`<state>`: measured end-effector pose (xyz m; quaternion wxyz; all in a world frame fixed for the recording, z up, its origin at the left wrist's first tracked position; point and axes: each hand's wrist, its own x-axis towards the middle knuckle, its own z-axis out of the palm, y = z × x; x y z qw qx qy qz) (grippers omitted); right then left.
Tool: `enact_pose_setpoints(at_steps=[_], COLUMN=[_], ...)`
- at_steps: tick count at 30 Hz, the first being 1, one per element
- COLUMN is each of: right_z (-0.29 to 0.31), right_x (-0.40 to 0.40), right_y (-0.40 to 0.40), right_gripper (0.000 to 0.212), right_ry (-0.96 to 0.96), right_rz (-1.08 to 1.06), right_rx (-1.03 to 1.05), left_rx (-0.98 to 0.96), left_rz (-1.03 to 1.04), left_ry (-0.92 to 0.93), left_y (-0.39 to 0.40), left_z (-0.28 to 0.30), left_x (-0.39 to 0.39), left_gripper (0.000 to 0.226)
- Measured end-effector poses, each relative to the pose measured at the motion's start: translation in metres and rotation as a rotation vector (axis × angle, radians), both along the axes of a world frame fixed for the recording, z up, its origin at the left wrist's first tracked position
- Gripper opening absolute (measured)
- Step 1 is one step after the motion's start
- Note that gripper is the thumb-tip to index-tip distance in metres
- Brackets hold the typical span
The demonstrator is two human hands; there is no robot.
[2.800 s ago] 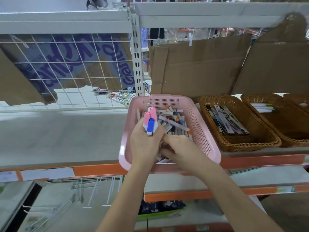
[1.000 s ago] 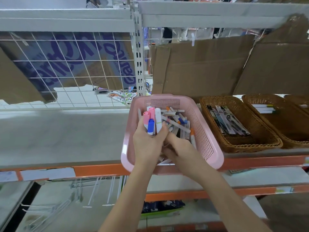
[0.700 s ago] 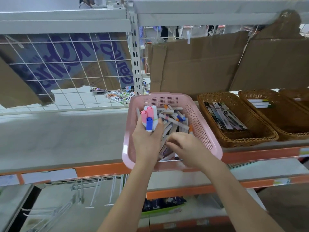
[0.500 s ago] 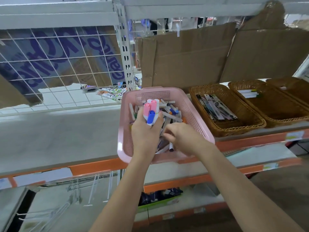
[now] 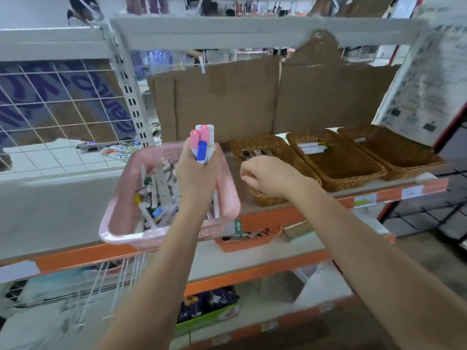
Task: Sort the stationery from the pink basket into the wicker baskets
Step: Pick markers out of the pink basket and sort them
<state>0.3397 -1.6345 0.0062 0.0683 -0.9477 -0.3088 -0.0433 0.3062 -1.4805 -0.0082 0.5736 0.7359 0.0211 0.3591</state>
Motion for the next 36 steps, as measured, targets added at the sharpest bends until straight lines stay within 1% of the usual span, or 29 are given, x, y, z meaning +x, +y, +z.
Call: enact_pose_setpoints(at_steps=[5, 7, 12, 17, 19, 26, 30, 33, 36], right_z=[0.019, 0.023, 0.021, 0.011, 0.008, -0.003, -0.013, -0.021, -0.031], right_x=[0.011, 0.016, 0.034, 0.063, 0.077, 0.125, 0.146, 0.16, 0.17], right_y=[-0.09, -0.123, -0.189, -0.237, -0.252, -0.291, -0.311, -0.323, -0.331], right_gripper=[0.013, 0.012, 0.018, 0.019, 0.02, 0.022, 0.019, 0.02, 0.022], right_ry=[-0.006, -0.014, -0.007, 0.008, 0.02, 0.051, 0.07, 0.081, 0.072], right_rz=[-0.099, -0.129, -0.211, -0.251, -0.259, -0.248, -0.208, -0.153, -0.078], right_rx=[0.036, 0.029, 0.008, 0.013, 0.017, 0.021, 0.03, 0.026, 0.015], left_rx=[-0.012, -0.031, -0.06, -0.054, -0.065, -0.065, -0.099, -0.106, -0.142], left_rz=[-0.032, -0.059, -0.112, -0.153, -0.156, -0.146, -0.119, -0.062, 0.019], left_ry=[-0.077, -0.066, -0.022, -0.019, -0.007, 0.008, 0.038, 0.064, 0.084], left_y=[-0.082, -0.11, -0.173, -0.223, -0.238, -0.277, -0.296, -0.311, -0.327], left_z=[0.012, 0.015, 0.016, 0.007, 0.003, -0.005, -0.014, -0.026, -0.038], left_x=[0.01, 0.015, 0.038, 0.071, 0.088, 0.141, 0.158, 0.166, 0.169], left_gripper=[0.026, 0.022, 0.021, 0.016, 0.019, 0.027, 0.025, 0.021, 0.023])
